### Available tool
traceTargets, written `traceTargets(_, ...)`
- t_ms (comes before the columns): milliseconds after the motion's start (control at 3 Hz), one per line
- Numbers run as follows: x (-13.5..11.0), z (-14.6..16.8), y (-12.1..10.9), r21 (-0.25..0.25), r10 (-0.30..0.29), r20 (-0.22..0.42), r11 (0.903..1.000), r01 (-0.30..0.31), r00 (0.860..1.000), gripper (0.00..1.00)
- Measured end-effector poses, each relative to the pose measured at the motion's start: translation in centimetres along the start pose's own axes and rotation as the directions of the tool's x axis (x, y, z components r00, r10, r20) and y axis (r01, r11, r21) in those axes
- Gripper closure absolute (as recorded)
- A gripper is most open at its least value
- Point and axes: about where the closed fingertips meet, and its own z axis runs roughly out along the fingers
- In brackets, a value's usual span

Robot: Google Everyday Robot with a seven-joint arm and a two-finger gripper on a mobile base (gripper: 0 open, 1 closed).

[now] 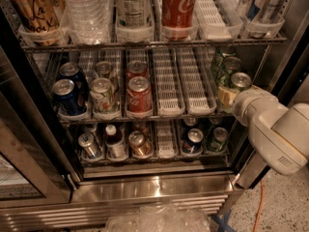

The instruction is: Pick green can from middle shelf of fridge

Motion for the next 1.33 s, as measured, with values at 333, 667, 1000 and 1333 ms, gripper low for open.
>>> traceTargets(333, -0.9, -0.7, 0.0, -0.006, 0.005, 0.006, 1.0000, -0.005, 1.000, 1.00)
traceTargets(667, -1.1, -1.3, 0.2, -0.010, 0.004, 0.006, 0.9999, -0.004, 1.000, 1.00)
traceTargets(1000, -1.1, -1.5, 0.5, -0.028, 0.011, 0.008, 0.9995, -0.011, 1.000, 1.00)
traceTargets(1333, -0.7, -2.5, 1.1, -0.053, 0.012, 0.017, 0.9985, -0.011, 1.000, 1.00)
